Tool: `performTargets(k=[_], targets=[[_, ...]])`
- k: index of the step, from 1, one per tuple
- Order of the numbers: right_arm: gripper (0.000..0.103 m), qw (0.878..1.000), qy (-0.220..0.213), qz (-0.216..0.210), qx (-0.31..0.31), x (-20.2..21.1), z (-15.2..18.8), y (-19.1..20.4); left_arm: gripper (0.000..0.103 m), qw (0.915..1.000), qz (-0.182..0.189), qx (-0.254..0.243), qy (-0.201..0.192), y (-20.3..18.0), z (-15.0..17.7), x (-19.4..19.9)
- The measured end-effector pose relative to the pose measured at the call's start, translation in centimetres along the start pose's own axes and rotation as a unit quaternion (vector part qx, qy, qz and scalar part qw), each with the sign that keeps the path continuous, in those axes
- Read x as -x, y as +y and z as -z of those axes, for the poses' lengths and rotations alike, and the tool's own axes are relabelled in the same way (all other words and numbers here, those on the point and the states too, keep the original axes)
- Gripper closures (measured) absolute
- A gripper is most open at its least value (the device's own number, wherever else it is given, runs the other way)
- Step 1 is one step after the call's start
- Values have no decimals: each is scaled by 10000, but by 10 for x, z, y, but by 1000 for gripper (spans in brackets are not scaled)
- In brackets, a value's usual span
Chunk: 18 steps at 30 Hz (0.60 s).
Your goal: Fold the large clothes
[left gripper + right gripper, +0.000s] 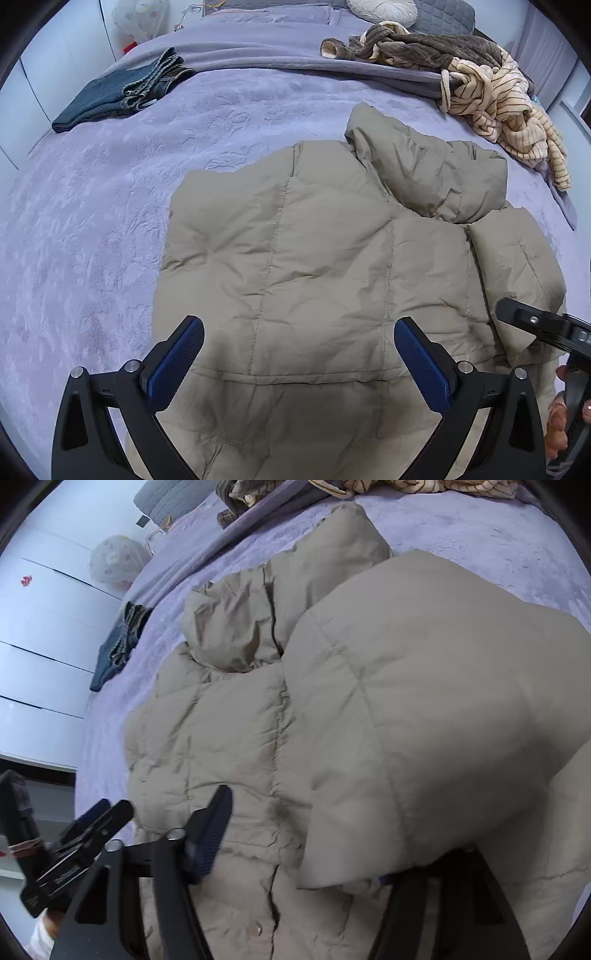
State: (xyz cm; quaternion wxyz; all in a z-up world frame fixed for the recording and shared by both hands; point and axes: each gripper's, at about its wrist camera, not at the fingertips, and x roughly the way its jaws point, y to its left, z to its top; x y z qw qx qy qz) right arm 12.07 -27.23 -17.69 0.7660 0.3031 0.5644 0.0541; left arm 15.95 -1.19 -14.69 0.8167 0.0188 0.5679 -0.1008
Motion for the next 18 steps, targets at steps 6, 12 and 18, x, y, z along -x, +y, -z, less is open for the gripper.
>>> performTargets(k=[6,12,18], targets=[[28,9888,-696,-371,-1264,56,10,-56,0,9962,637,572,-139,19,-17,-4],[93,9801,-1154,-684,-1465,53,-21,-55,0,9871,1447,686,-60,32,-24,-2],[80,9964,-205,-653,494,8,-17,52,0,9539,2723,1248,206,49,-24,-9]])
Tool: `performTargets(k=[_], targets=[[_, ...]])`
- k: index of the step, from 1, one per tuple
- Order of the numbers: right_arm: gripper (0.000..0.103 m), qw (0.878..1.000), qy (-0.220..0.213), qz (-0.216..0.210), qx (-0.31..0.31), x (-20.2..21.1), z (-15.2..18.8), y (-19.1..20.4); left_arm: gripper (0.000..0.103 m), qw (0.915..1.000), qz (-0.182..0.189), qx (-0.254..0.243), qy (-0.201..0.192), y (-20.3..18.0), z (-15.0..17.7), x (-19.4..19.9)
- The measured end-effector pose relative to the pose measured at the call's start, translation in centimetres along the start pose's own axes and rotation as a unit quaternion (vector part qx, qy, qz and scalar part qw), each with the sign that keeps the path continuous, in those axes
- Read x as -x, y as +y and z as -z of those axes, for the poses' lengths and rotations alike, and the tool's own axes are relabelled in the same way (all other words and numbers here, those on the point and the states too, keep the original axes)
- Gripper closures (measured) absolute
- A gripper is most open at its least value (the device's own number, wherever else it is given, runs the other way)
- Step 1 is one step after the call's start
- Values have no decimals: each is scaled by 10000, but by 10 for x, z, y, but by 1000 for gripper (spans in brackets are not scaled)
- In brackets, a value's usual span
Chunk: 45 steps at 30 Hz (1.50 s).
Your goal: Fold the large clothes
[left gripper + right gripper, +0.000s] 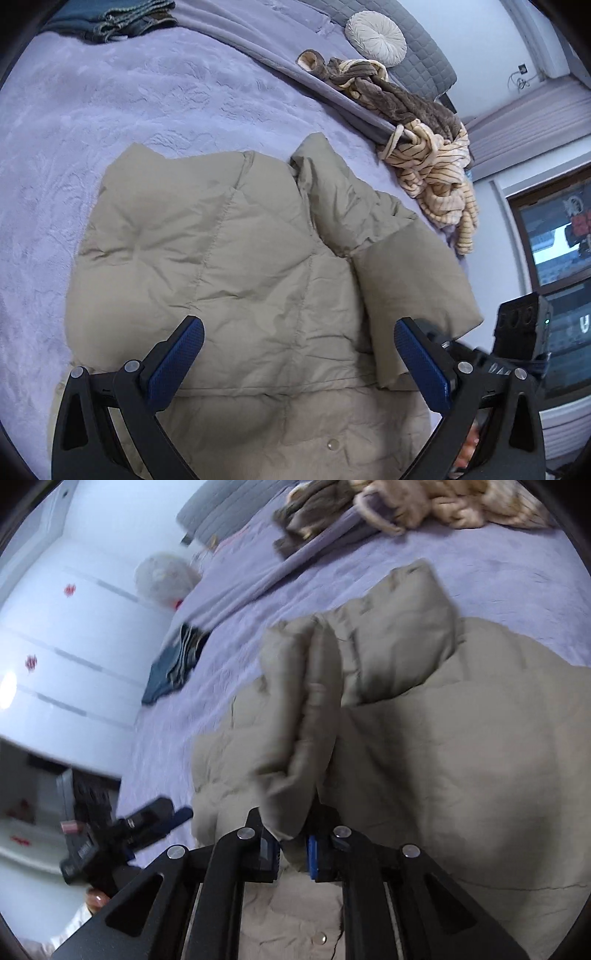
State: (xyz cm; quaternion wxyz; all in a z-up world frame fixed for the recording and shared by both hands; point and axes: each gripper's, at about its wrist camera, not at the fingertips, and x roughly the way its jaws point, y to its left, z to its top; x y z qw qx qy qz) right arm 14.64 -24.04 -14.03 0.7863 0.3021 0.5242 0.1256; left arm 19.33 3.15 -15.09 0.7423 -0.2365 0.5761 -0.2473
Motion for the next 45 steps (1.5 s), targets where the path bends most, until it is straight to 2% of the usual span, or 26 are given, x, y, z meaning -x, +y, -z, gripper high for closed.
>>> performTargets(k=[1,2,3,6,9,11,12,13,14,15,16,17,18,20,22,25,29,33,35,38,39,42,44,45], targets=[[55,9994,258,148,202,-13,6,13,0,9999,100,55,37,1,0,-1],[45,9987,412,177,248,-19,12,18,0,9997,200,88,83,1,-1,-3],[41,9986,491,86,186,-22,19,19,0,9994,315,105,134,1,-1,-6],[41,9975,667,-98,-197,-19,38,3,0,9982,505,121,302,-2,0,-21],[41,9948,825,48,-595,-4,63,-31,0,9976,485,98,491,-7,1,-43],[41,9934,871,317,-672,8,78,-52,4,9975,304,18,640,-10,2,-62],[43,9922,884,470,-741,14,83,-65,17,9971,150,-25,743,-12,2,-72],[51,9912,842,569,-850,21,88,-78,39,9961,23,-73,881,-14,3,-82],[58,9909,743,626,-929,28,90,-88,54,9947,-62,-127,1020,-17,4,-91],[76,9905,633,724,-981,33,89,-97,86,9929,-148,-210,1158,-21,5,-100],[93,9896,528,882,-1002,38,86,-107,92,9921,-174,-286,1211,-24,7,-104],[99,9884,426,1093,-964,47,84,-115,92,9924,-270,-430,1125,-32,7,-102],[100,9851,284,1482,-831,54,80,-121,93,9924,-343,-590,1020,-39,8,-99],[100,9758,4,2081,-673,67,69,-130,93,9922,-457,-814,823,-49,10,-87],[100,9676,-353,2403,-686,86,59,-137,93,9920,-569,-886,698,-48,10,-77],[103,9640,-692,2463,-726,103,50,-147,93,9900,-827,-863,751,-32,11,-79],[103,9617,-307,2626,-720,81,60,-171,93,9865,-1158,-879,751,-10,19,-86],[103,9671,-333,2207,-1224,87,70,-192,92,9835,-1607,-664,500,2,15,-69],[99,9721,-195,1935,-1314,97,71,-192,92,9789,-1878,-717,376,6,13,-57],[89,9770,162,1895,-962,113,77,-177,92,9787,-1878,-798,224,8,9,-36],[83,9776,162,1931,-815,120,81,-171,92,9788,-1855,-858,143,5,8,-29],[75,9754,-377,2071,-654,153,93,-158,92,9799,-1736,-981,-8,-8,6,-18],[54,9697,-802,2040,-1079,165,87,-168,92,9817,-1570,-1074,-4,-24,4,-23],[40,9667,-940,1973,-1329,164,76,-176,92,9818,-1502,-1159,29,-35,4,-30]])
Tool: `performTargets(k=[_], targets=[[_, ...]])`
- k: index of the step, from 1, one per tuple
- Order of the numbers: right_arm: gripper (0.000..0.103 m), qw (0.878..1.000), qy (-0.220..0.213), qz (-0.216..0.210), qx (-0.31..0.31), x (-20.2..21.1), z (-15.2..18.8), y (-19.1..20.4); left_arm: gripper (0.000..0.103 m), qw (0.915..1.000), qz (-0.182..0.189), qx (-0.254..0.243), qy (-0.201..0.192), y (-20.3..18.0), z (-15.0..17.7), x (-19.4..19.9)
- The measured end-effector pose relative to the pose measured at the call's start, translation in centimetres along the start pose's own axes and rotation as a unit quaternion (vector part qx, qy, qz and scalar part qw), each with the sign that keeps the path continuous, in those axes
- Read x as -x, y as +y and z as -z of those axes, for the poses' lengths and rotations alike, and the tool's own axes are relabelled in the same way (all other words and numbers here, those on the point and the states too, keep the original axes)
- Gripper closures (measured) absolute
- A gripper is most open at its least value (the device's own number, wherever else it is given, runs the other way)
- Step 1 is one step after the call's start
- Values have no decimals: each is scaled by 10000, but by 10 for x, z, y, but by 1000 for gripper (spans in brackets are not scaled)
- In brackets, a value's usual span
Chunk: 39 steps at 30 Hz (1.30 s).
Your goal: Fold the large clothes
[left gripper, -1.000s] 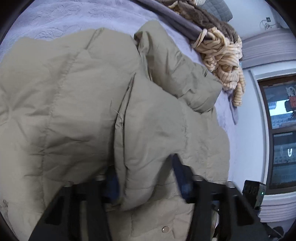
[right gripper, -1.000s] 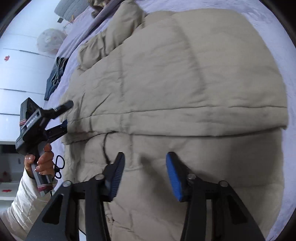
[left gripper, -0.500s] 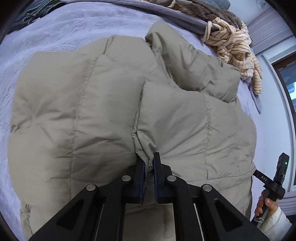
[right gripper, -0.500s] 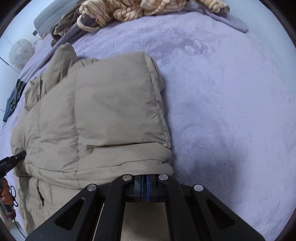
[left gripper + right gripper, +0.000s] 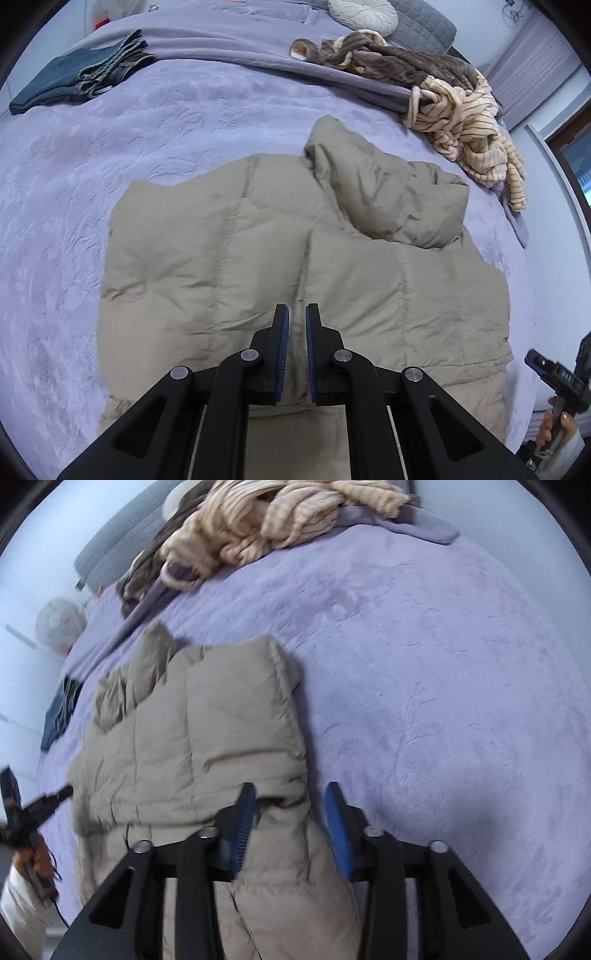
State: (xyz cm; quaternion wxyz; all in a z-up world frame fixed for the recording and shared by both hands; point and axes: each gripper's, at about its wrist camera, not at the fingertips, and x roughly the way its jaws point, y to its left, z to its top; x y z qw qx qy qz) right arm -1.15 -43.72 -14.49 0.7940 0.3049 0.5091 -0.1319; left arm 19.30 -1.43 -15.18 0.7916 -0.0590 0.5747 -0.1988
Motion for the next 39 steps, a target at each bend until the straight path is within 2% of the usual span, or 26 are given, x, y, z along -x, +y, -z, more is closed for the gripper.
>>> performTargets(k=[2,3,4,6,7,8,9,10,12,16,17,18,22,24,29,30,32,33,34,39], targets=[[43,9954,12,-444,-846,-19,-20,-17,92,9998,3,-205,19,-22,-5,-11],[59,9904,74,-752,-1156,-29,-29,-23,92,9996,-25,-294,40,-31,-6,-18],[81,9858,158,-984,-1351,-40,-33,-24,92,9993,-75,-369,65,-38,-5,-24],[86,9789,484,-1411,-1398,-64,-42,-10,92,9975,-410,-541,180,-45,-2,-42],[87,9836,600,-1301,-1097,-71,-42,2,92,9957,-629,-608,300,-44,1,-53],[88,9920,675,-887,-599,-79,-41,19,92,9946,-732,-620,407,-40,5,-62],[94,9966,689,-451,-91,-85,-39,31,92,9949,-701,-577,447,-35,7,-68],[95,9972,670,-177,266,-90,-35,38,92,9959,-616,-516,425,-31,8,-72],[95,9957,565,153,712,-99,-30,42,92,9967,-546,-407,446,-27,8,-76],[95,9973,420,161,584,-98,-29,34,92,9953,-674,-518,462,-31,8,-76],[95,9970,377,254,624,-91,-27,36,92,9951,-705,-517,464,-31,8,-74],[90,9963,334,350,715,-81,-22,36,92,9950,-730,-495,466,-30,9,-72],[90,9912,168,664,1133,-52,2,44,92,9934,-956,-476,412,-30,12,-57],[89,9894,218,775,1209,-41,14,38,92,9923,-1072,-455,414,-27,16,-46],[88,9931,588,587,824,-15,37,18,92,9911,-1198,-427,385,-27,34,-10],[86,9935,624,544,782,-12,42,18,92,9909,-1223,-431,371,-28,38,-2],[75,9943,715,400,685,-1,50,16,92,9908,-1228,-438,360,-32,47,13],[65,9945,743,349,658,1,53,19,92,9905,-1251,-446,351,-34,53,21],[60,9945,770,285,648,6,56,20,92,9900,-1291,-451,351,-38,55,25],[60,9931,876,65,773,20,68,34,92,9897,-1357,-394,246,-45,80,55]])
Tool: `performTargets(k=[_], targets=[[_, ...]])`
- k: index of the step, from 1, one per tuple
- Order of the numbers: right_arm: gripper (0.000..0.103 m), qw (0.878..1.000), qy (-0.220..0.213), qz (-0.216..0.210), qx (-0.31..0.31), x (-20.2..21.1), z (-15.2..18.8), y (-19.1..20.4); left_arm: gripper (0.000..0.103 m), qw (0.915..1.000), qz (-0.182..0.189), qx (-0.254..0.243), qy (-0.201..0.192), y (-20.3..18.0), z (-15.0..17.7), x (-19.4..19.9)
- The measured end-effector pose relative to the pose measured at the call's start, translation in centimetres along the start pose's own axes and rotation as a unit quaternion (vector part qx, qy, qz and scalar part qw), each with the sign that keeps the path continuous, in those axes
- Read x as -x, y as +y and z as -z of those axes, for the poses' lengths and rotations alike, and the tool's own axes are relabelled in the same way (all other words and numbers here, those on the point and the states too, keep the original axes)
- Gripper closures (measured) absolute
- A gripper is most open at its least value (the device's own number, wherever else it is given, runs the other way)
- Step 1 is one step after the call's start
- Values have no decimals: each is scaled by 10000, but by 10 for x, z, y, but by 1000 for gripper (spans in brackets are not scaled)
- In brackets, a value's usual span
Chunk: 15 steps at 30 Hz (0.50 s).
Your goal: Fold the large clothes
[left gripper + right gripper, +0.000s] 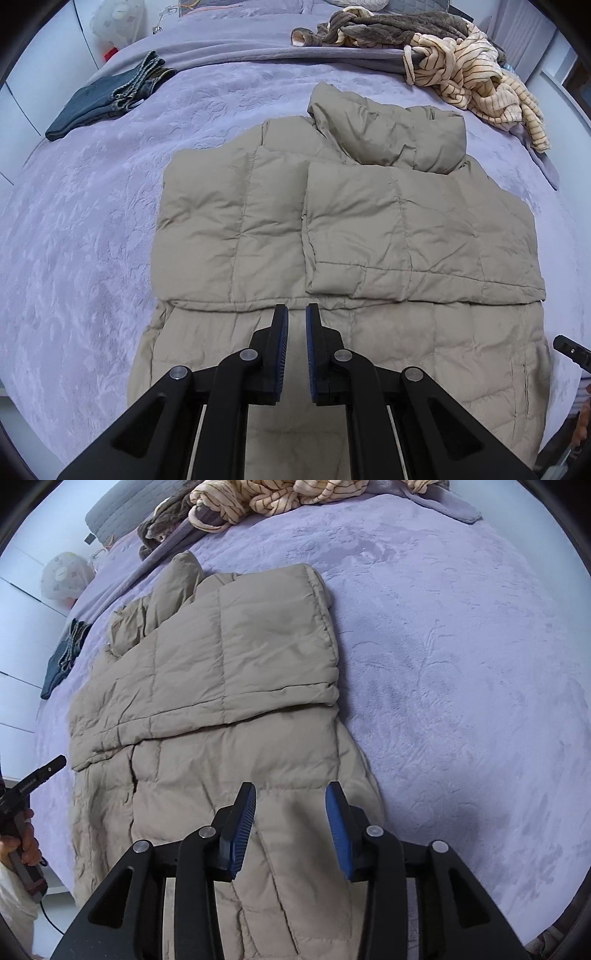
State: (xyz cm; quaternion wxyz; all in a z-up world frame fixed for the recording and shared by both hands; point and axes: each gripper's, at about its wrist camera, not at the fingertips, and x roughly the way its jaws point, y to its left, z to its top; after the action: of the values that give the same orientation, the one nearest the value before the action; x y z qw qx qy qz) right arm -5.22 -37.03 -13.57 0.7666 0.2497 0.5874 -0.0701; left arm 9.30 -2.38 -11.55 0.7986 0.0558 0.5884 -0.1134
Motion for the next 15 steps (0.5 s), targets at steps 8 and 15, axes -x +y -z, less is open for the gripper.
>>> performTargets(k=[8,15], targets=[[50,9995,87,-227,196,19,16,16,0,9998,-110,135,121,-3,36,24],[40,9989,197,-350,223,29,34,23,1,9989,-456,125,-2,-10,60,46]])
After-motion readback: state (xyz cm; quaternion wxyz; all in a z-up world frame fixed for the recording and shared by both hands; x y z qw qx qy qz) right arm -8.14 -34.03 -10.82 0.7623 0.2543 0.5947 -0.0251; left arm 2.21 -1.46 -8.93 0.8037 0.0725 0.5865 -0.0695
